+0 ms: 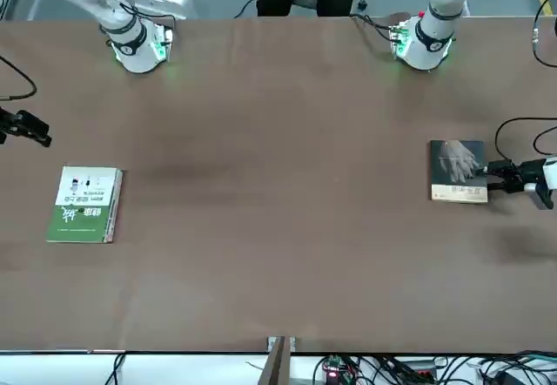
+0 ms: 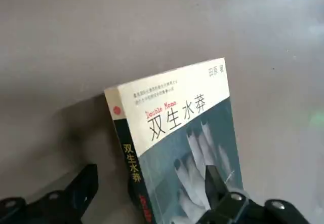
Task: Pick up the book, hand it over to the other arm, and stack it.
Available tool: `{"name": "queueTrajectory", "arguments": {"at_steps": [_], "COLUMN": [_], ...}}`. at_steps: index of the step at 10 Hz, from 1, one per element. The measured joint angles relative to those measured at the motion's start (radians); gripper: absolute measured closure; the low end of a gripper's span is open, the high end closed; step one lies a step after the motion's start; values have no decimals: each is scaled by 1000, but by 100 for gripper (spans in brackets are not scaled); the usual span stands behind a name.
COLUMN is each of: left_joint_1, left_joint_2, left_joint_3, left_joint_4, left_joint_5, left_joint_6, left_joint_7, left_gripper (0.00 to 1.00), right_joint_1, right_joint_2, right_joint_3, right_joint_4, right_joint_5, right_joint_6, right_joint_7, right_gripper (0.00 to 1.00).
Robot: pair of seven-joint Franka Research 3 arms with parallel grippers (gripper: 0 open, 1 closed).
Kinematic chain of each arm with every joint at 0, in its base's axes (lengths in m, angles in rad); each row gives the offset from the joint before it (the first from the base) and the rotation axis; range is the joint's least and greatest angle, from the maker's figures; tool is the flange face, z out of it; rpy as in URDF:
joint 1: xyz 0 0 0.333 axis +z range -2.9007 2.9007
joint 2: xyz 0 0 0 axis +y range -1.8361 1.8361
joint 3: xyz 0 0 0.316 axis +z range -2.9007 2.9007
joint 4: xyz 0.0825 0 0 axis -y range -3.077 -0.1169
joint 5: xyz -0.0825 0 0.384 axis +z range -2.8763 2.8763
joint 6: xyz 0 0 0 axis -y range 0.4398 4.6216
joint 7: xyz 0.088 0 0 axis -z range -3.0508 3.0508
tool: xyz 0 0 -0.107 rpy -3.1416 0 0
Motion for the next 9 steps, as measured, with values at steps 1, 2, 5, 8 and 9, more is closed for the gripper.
{"name": "queueTrajectory", "arguments": {"at_steps": [1,2,5,8,9], "left_joint_1": [0,0,0,0,0], "left_joint_2": [4,6,10,11,11], "left_joint_3": [0,-1,-9,-19,-21], "left_joint_4": [2,3,11,13,13], "left_joint_5": [0,0,0,-11,-14], "left_joint_6": [0,0,-1,-2,-2], "left_joint_7": [0,0,0,0,0], "left_gripper": [7,8,10,10,10], "right_joint_1": [0,0,0,1,1], "right_joint_2": [0,0,0,0,0], "right_joint_3": [0,0,1,2,2], "right_joint_4": [0,0,0,0,0], "right_joint_5": [0,0,0,0,0], "right_joint_6": [0,0,0,0,0], "right_joint_7": [0,0,0,0,0], "right_gripper": [0,0,0,0,0]}}
